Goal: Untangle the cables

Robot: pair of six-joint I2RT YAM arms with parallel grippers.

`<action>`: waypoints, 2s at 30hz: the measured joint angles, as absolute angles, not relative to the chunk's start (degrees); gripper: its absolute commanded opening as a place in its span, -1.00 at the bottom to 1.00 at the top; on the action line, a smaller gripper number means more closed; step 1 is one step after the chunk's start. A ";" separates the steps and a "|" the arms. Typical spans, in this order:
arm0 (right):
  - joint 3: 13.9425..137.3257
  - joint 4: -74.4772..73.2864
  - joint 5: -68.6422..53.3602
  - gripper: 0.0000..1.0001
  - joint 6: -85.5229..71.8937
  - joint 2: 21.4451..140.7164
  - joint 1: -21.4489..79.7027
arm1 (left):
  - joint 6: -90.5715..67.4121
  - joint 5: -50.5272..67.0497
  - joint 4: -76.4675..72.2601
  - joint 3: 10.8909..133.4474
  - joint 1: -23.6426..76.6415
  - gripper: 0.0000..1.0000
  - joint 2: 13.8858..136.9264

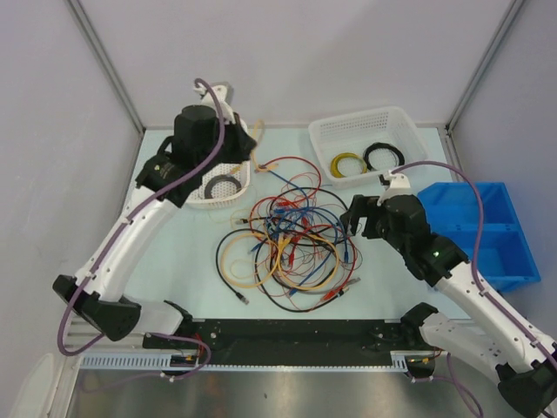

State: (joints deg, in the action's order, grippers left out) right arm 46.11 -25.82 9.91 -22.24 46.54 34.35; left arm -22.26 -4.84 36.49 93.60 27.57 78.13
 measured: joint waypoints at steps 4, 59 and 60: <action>46.11 -24.40 7.75 0.92 -22.59 48.84 34.37 | -20.91 -1.08 33.21 93.23 37.56 -1.00 76.38; 46.87 -19.64 1.89 0.90 -24.95 56.27 35.05 | -26.39 -12.21 28.40 79.13 25.85 0.94 81.34; 46.87 -19.70 1.91 0.90 -25.02 56.16 35.09 | -26.46 -12.73 28.12 76.55 27.16 0.93 79.15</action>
